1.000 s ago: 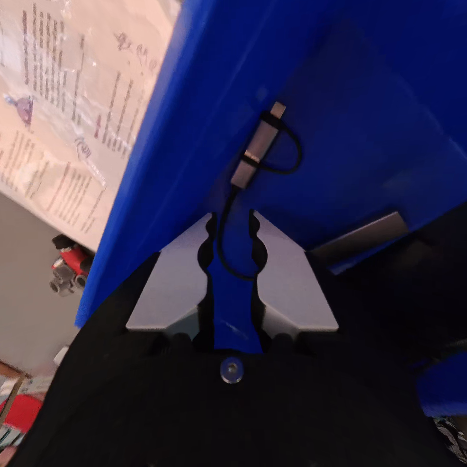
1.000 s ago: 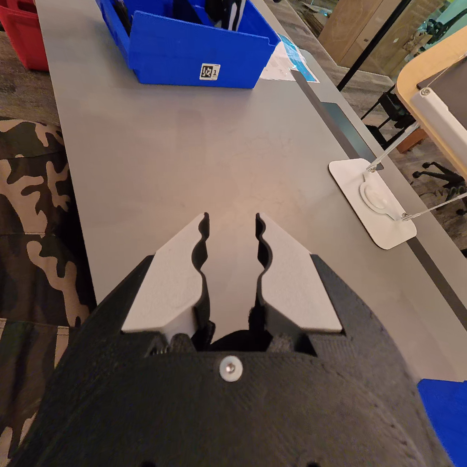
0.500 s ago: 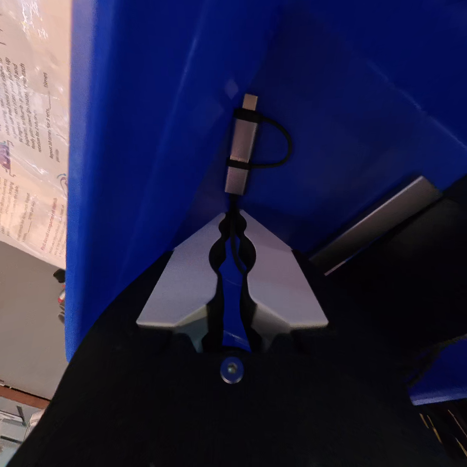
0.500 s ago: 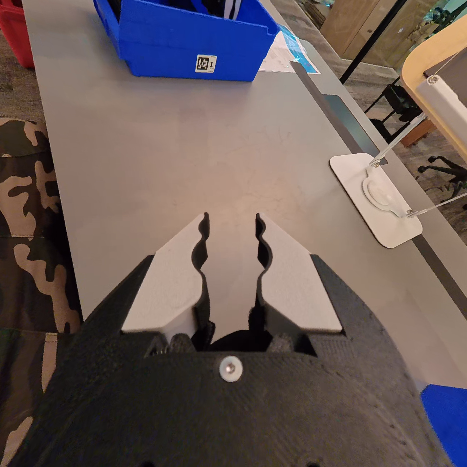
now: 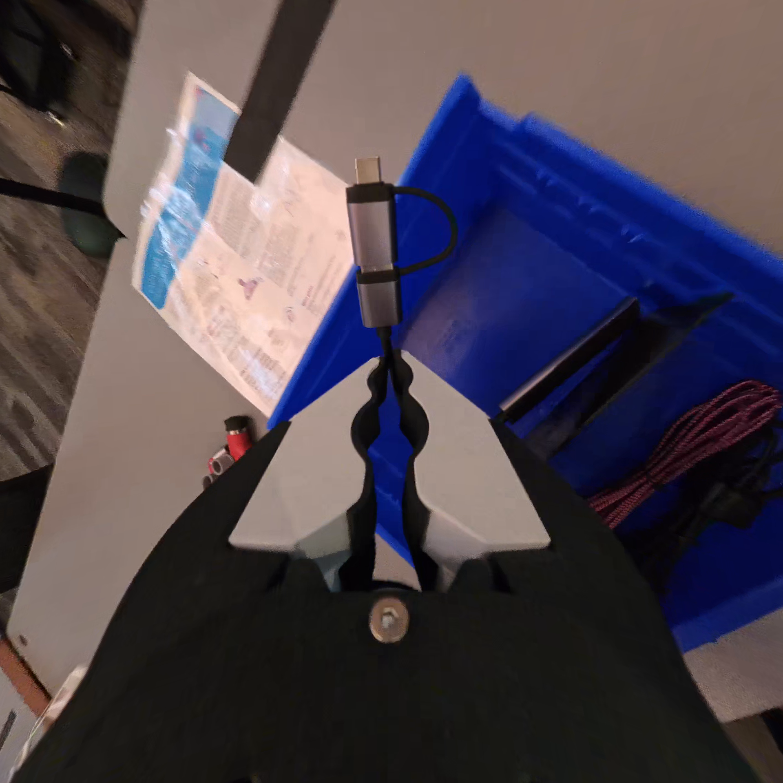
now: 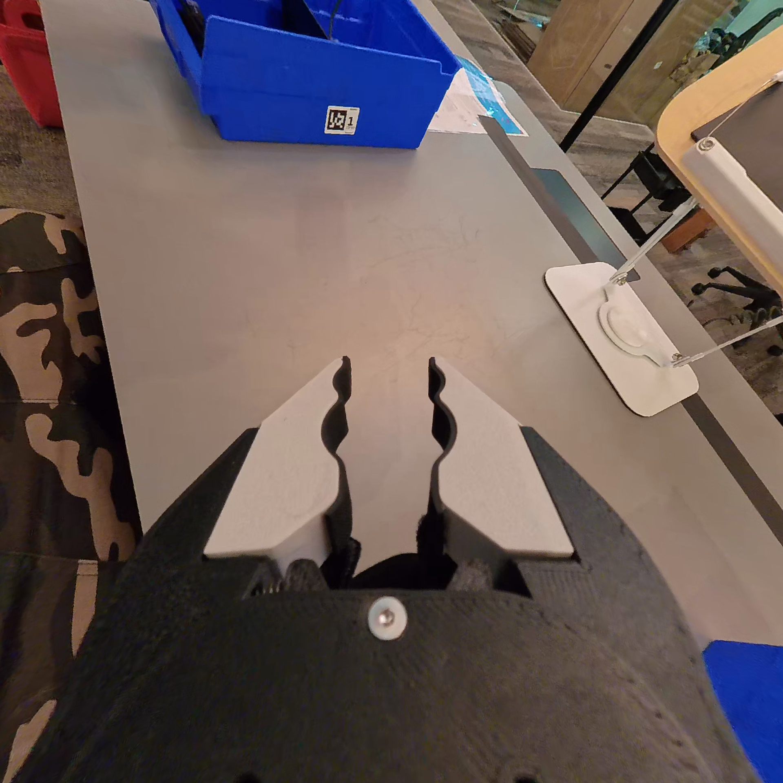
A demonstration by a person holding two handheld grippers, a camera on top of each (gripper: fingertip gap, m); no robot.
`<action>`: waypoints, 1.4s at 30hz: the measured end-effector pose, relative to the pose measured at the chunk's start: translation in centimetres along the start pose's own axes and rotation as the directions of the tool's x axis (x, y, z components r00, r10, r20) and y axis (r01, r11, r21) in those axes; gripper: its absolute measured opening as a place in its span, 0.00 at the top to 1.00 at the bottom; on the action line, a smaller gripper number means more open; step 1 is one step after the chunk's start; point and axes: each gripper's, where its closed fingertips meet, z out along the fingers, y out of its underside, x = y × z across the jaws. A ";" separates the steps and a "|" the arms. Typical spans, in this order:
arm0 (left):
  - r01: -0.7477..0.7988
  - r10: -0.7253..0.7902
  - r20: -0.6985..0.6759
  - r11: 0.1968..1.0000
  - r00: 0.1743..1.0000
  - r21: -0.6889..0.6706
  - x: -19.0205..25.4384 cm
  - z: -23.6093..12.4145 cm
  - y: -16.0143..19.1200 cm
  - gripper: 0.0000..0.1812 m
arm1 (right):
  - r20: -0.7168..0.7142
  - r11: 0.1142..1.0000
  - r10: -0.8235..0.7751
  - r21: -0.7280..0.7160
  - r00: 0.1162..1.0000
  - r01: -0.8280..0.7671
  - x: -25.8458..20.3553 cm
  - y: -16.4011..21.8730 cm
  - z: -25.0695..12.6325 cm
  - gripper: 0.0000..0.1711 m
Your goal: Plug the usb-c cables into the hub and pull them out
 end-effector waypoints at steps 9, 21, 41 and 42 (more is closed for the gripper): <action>-0.035 -0.007 0.132 0.949 0.991 0.315 -0.1 -13.2 -7.1 1.00 | -0.001 1.000 -0.009 0.007 1.000 0.009 -0.4 -0.4 -0.2 0.81; -0.428 0.480 -0.049 0.819 0.876 0.382 17.0 -14.8 -21.0 1.00 | -0.040 1.000 0.011 0.023 0.999 -0.010 -0.2 -0.7 -1.1 0.80; -0.405 0.574 -0.452 0.812 0.683 0.420 33.7 -3.9 -24.2 1.00 | -0.054 0.995 0.102 -0.015 0.993 -0.103 -0.4 4.0 -2.2 0.80; -0.386 0.552 -0.479 0.829 0.682 0.405 33.9 -3.3 -23.8 1.00 | -0.052 0.994 0.104 -0.022 0.993 -0.105 -0.5 4.3 -1.9 0.80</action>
